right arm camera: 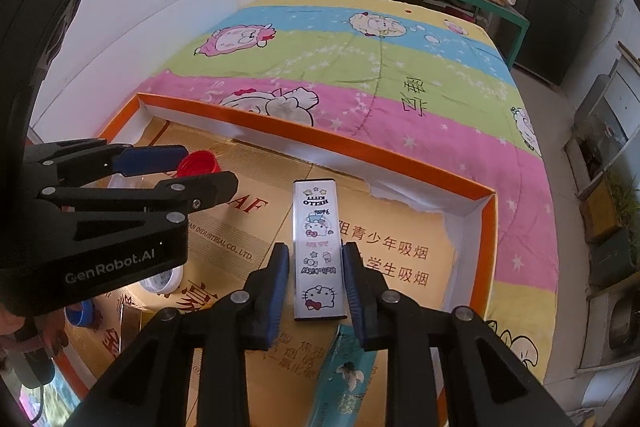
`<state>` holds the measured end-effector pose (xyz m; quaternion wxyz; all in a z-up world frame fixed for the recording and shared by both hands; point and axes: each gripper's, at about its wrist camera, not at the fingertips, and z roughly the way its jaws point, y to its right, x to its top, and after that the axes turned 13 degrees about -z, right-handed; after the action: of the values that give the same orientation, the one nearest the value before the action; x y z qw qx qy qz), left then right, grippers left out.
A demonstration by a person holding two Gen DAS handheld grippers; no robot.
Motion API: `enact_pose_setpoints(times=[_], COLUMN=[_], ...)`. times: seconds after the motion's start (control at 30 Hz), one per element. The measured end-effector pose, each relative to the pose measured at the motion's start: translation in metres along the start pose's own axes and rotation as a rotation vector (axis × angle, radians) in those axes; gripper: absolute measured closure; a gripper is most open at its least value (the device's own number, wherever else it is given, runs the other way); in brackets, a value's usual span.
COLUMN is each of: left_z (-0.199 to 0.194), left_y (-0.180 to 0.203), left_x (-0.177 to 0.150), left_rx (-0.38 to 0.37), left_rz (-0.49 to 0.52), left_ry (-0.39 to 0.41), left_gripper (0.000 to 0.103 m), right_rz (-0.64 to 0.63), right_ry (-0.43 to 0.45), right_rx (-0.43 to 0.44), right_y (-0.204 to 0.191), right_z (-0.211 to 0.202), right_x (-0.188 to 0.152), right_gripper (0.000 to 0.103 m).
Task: Organize rigid objects
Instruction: 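Release the red cap into the box while the right tool releases the white box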
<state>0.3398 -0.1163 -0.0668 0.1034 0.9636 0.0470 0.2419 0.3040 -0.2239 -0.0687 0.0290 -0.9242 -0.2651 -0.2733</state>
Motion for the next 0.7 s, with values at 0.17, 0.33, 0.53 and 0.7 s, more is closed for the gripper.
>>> enact_pose_setpoints(times=[0.17, 0.33, 0.53, 0.7], left_z=[-0.004, -0.011, -0.025, -0.034], left_y=[-0.003, -0.005, -0.007, -0.010], left_x=[0.000, -0.001, -0.003, -0.007], left_rx=[-0.008, -0.019, -0.028, -0.027], left_rz=[-0.006, -0.009, -0.013, -0.023], left_ry=[0.010, 0.019, 0.049, 0.065], left_gripper=[0.052, 0.052, 0.052, 0.052], right_rz=[-0.013, 0.001, 0.032, 0.054], right_ry=[-0.003, 0.017, 0.039, 0.042], right_rx=[-0.006, -0.008, -0.013, -0.026], right_y=[-0.004, -0.005, -0.008, -0.011], right_z=[-0.002, -0.011, -0.023, -0.028], right_x=[0.000, 0.000, -0.004, -0.007], right_gripper=[0.067, 0.067, 0.067, 0.067])
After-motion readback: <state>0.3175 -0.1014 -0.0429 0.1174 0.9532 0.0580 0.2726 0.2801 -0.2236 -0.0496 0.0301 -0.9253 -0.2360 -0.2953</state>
